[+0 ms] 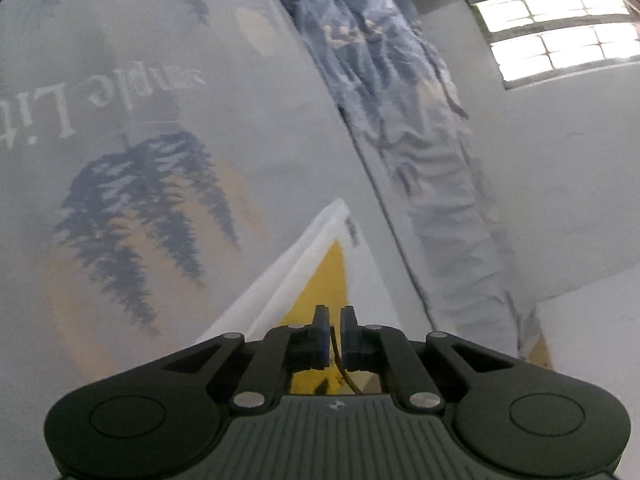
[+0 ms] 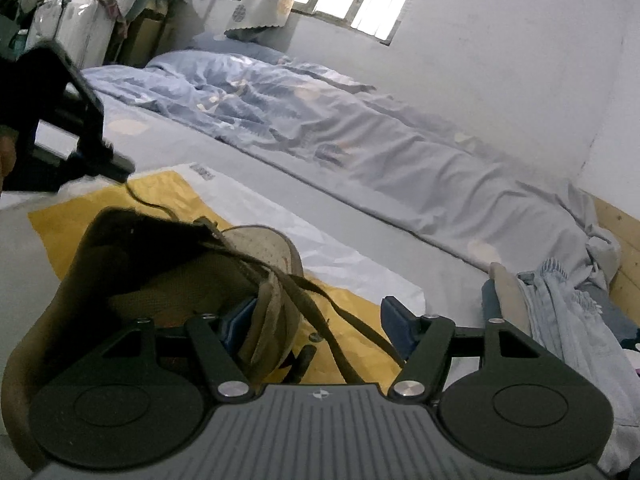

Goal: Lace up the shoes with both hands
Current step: 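Lift the left gripper off the shoe tongue and open it, then grasp the dark lace end with the left gripper and lift it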

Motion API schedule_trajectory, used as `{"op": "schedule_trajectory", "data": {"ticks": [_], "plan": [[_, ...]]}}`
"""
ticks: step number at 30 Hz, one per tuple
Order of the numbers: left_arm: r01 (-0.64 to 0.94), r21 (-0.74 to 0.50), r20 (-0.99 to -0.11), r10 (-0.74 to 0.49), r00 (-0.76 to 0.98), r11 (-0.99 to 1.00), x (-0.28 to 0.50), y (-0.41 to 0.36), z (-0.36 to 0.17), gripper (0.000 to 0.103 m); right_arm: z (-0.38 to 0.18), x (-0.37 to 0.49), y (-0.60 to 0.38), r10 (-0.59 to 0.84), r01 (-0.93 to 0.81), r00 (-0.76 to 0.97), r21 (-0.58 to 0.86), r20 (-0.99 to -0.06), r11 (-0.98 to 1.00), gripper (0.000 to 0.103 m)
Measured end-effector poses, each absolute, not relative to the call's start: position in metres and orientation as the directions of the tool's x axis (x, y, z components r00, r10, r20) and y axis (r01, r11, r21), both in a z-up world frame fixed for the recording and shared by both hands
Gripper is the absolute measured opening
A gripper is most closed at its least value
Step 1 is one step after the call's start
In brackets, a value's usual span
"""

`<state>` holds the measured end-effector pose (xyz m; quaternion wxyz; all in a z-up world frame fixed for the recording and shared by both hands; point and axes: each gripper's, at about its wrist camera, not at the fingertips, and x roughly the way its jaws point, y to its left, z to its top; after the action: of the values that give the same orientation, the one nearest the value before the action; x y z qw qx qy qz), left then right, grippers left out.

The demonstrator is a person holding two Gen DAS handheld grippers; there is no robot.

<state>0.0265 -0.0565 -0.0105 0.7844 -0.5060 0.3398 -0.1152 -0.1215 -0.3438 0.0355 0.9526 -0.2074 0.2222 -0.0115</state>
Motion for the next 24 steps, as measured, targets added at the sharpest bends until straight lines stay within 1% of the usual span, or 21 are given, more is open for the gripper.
{"op": "schedule_trajectory", "data": {"ticks": [1, 2, 3, 4, 6, 7, 11, 14, 16, 19, 22, 24], "plan": [[-0.172, -0.87, -0.423, -0.521, 0.741, 0.461, 0.026, -0.056, -0.011, 0.01, 0.036, -0.122, -0.344, -0.112, -0.069, 0.902, -0.397, -0.416, 0.915, 0.067], [-0.182, -0.868, -0.43, -0.518, 0.74, 0.461, 0.026, -0.055, -0.011, 0.029, 0.036, -0.123, -0.344, -0.111, -0.068, 0.903, -0.394, -0.414, 0.917, 0.067], [-0.191, -0.867, -0.436, -0.514, 0.738, 0.461, 0.026, -0.055, -0.012, 0.04, 0.037, -0.123, -0.344, -0.109, -0.068, 0.904, -0.391, -0.413, 0.918, 0.067], [-0.19, -0.871, -0.429, -0.512, 0.744, 0.453, 0.024, -0.054, -0.011, 0.053, 0.037, -0.124, -0.344, -0.107, -0.068, 0.904, -0.388, -0.413, 0.919, 0.067], [-0.186, -0.877, -0.418, -0.511, 0.751, 0.444, 0.021, -0.054, -0.008, 0.058, 0.037, -0.124, -0.344, -0.108, -0.065, 0.905, -0.386, -0.411, 0.92, 0.068], [-0.183, -0.878, -0.414, -0.513, 0.752, 0.442, 0.019, -0.055, -0.006, 0.063, 0.037, -0.124, -0.345, -0.109, -0.062, 0.906, -0.382, -0.409, 0.922, 0.068], [-0.107, -0.911, -0.348, -0.605, 0.716, 0.397, 0.012, -0.068, -0.003, 0.063, 0.039, -0.123, -0.345, -0.098, -0.062, 0.907, -0.36, -0.411, 0.931, 0.068], [-0.05, -0.922, -0.307, -0.645, 0.699, 0.385, 0.005, -0.08, 0.002, 0.062, 0.039, -0.123, -0.344, -0.095, -0.064, 0.906, -0.355, -0.413, 0.933, 0.067], [-0.048, -0.93, -0.295, -0.663, 0.688, 0.363, 0.001, -0.083, 0.005, 0.061, 0.039, -0.124, -0.343, -0.091, -0.068, 0.905, -0.352, -0.416, 0.933, 0.067], [-0.039, -0.937, -0.273, -0.662, 0.698, 0.346, -0.005, -0.079, 0.017, 0.062, 0.04, -0.125, -0.343, -0.087, -0.072, 0.904, -0.35, -0.418, 0.934, 0.067], [0.033, -0.934, -0.214, -0.632, 0.745, 0.355, -0.008, -0.072, 0.035, 0.062, 0.041, -0.125, -0.345, -0.086, -0.07, 0.904, -0.344, -0.419, 0.936, 0.068], [0.049, -0.935, -0.205, -0.65, 0.732, 0.351, -0.007, -0.074, 0.038, 0.063, 0.041, -0.125, -0.345, -0.087, -0.069, 0.903, -0.342, -0.42, 0.937, 0.068]]}}
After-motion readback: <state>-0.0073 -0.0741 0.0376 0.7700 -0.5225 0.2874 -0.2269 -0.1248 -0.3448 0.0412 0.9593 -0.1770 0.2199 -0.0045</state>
